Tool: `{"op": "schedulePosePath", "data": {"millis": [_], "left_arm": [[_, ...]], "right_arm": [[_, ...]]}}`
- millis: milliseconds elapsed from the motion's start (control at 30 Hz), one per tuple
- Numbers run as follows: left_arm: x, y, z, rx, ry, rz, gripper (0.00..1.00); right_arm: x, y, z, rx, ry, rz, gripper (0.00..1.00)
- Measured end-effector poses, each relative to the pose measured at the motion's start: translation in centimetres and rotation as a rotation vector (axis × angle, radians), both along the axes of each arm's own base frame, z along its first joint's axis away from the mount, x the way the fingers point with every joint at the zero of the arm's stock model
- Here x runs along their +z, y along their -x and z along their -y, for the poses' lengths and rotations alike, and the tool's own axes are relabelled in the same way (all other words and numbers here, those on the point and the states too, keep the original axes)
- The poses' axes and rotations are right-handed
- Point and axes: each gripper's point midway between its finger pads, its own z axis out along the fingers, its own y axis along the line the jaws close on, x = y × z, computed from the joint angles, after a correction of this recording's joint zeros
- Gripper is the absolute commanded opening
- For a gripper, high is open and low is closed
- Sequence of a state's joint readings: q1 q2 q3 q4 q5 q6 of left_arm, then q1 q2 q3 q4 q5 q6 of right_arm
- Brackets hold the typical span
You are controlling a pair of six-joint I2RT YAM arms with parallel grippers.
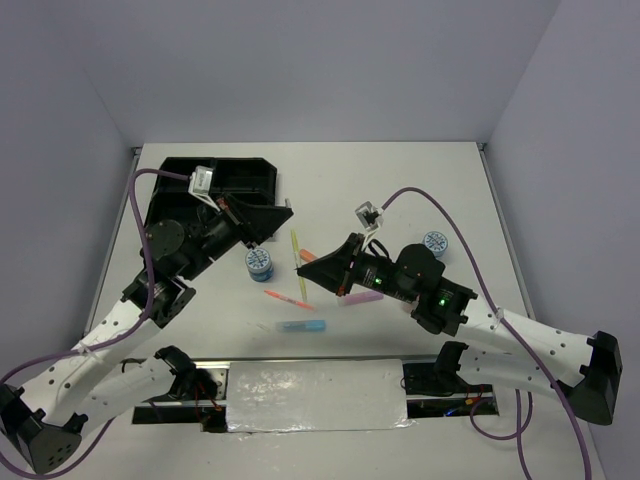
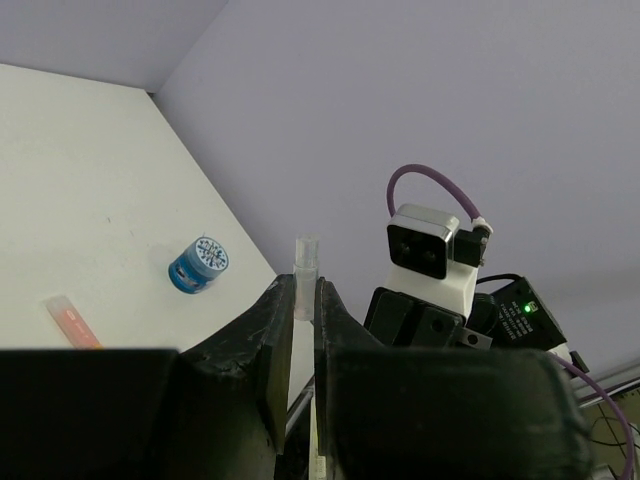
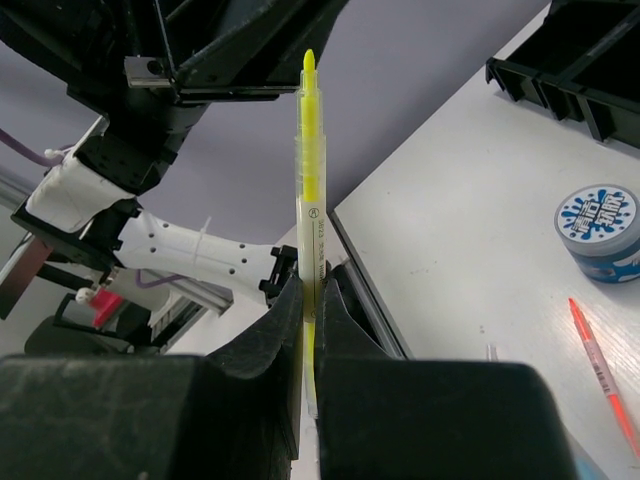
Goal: Sort the stationery into containers
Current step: Close the pen cap on the pen.
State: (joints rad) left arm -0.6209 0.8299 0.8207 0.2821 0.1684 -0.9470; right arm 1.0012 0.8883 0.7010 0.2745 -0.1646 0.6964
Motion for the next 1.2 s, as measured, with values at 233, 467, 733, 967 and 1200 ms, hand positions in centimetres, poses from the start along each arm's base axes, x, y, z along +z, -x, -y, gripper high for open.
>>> {"op": "schedulePosePath", "data": {"millis": [233,467,733,967,1200], "left_arm": [[0.0,-0.1,-0.1,0.007,-0.003,-0.002,0.0],[-0.4,-0.2,0.0,0.008,-0.015,-0.014,0.0],[-1.2,-0.4,-0.2,0.022,-0.049,-0.023,0.0],[-1.6,-0.5,-0.3,0.032,-0.06,-0.033,0.0],[-1.7,-0.5,-0.3,0.035,-0.064,-0.038,0.0]], "right_arm": [[-0.5,-0.3,0.0,-0.013,0.023,0.006,0.0],[-1.4,-0.9,-0.5,-0.022,0.061,0.006,0.0],[-1.6,-1.0,-0.6,-0.024,0.077,0.009,0.0],[-1.4,-1.2,-0.5,-0.034,0.085,0.018,0.0],[-1.2,-1.7,-0.4,-0.053,0.088,0.025,0.0]]}}
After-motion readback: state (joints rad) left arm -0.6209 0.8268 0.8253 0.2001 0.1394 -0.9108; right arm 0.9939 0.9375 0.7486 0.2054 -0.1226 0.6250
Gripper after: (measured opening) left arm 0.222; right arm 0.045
